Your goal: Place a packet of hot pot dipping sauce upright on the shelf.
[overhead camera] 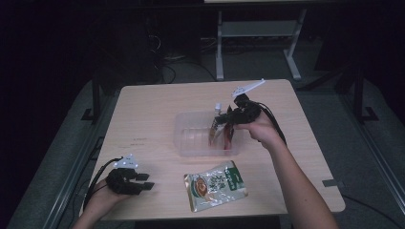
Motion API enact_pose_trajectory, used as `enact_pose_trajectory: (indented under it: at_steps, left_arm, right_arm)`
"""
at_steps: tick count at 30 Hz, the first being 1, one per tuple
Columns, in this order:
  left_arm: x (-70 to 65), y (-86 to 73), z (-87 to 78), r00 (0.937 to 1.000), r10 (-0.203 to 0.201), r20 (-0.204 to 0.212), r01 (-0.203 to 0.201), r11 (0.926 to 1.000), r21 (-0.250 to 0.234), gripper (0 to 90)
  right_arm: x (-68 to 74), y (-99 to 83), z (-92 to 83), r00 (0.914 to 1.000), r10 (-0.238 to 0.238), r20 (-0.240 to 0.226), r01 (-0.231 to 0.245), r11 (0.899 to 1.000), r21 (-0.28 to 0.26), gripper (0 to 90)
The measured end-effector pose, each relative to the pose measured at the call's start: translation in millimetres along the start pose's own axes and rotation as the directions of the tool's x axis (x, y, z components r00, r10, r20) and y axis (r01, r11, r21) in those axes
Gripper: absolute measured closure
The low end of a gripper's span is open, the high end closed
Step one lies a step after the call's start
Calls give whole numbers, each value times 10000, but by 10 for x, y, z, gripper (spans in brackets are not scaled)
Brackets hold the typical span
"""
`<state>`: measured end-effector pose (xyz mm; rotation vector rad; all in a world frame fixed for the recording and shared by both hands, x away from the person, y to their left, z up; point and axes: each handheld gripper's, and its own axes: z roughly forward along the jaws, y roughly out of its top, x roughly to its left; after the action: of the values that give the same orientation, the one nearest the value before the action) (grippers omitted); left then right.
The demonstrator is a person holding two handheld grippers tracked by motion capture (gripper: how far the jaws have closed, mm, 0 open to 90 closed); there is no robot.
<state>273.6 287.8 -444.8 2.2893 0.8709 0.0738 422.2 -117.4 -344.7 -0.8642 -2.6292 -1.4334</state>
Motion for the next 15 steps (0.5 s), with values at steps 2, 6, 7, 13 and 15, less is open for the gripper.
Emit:
enact_pose_trajectory:
  at_steps: [2, 6, 7, 13, 15]
  left_arm:
    - [2, -1, 3, 10000, 55, -12, -55, 10000, 32, 539]
    - [-1, -2, 4, 10000, 20, -10, -20, 10000, 46, 537]
    - [-2, -2, 5, 10000, 23, -10, -23, 10000, 57, 537]
    - [-8, -5, 12, 10000, -35, 12, 35, 10000, 74, 538]
    - [-6, -4, 11, 10000, 15, 15, -16, 9999, 121, 538]
  right_arm:
    - [-9, 4, 30, 10000, 71, 41, -72, 9999, 105, 894]
    - [3, 10, 76, 9999, 27, 146, -31, 9998, 213, 888]
    - [8, 12, 85, 9998, 5, 196, -10, 9997, 252, 887]
    - [14, -8, 104, 9996, 80, 271, -82, 9999, 72, 839]
    - [18, -15, 95, 9996, 106, 245, -105, 9999, -51, 811]
